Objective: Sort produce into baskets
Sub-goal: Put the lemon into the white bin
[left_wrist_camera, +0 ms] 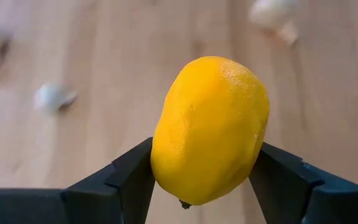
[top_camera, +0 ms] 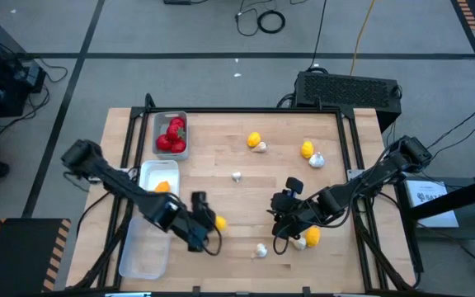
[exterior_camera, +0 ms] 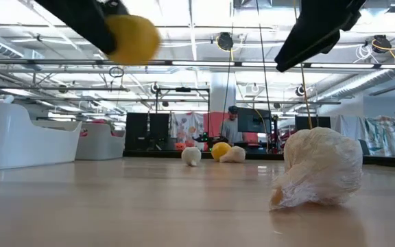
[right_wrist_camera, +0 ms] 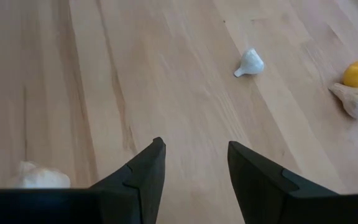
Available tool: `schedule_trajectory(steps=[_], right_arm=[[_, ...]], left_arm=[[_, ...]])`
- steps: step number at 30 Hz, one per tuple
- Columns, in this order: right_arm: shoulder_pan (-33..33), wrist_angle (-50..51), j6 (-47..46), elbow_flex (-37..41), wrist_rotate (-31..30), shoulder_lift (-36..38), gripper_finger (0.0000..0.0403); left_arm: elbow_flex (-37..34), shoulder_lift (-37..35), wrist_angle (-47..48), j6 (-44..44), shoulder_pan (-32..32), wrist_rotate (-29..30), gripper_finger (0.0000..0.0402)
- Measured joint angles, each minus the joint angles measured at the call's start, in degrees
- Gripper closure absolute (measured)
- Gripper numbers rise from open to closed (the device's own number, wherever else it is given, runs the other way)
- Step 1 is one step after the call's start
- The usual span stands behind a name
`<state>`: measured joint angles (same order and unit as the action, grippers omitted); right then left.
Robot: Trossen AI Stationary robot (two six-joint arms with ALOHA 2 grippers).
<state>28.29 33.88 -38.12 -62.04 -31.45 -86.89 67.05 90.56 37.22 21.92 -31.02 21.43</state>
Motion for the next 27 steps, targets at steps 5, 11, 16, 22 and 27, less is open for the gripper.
schedule_trajectory(steps=[5,11,16,22,27], right_arm=[[0.0,-1.0,0.7,0.0,0.0,0.0,0.0239],[0.0,-3.1,2.8,0.0,-0.1,0.0,0.0239],[0.0,-4.0,4.1,0.0,-0.2,0.0,0.0239],[0.0,-4.0,4.3,0.0,-0.2,0.0,0.0239],[0.0,-4.0,4.4,0.0,-0.2,0.0,0.0239]], left_arm=[[0.0,-7.4,14.0,8.8,-1.0,2.5,0.0165],[0.0,-11.8,32.2,22.6,-2.7,5.9,0.0165],[0.0,-12.0,45.3,36.2,-3.6,7.0,0.0165],[-1.7,-12.0,50.4,42.1,-3.6,6.0,0.0165],[-6.6,-12.0,51.7,40.8,-2.9,3.3,0.0165]])
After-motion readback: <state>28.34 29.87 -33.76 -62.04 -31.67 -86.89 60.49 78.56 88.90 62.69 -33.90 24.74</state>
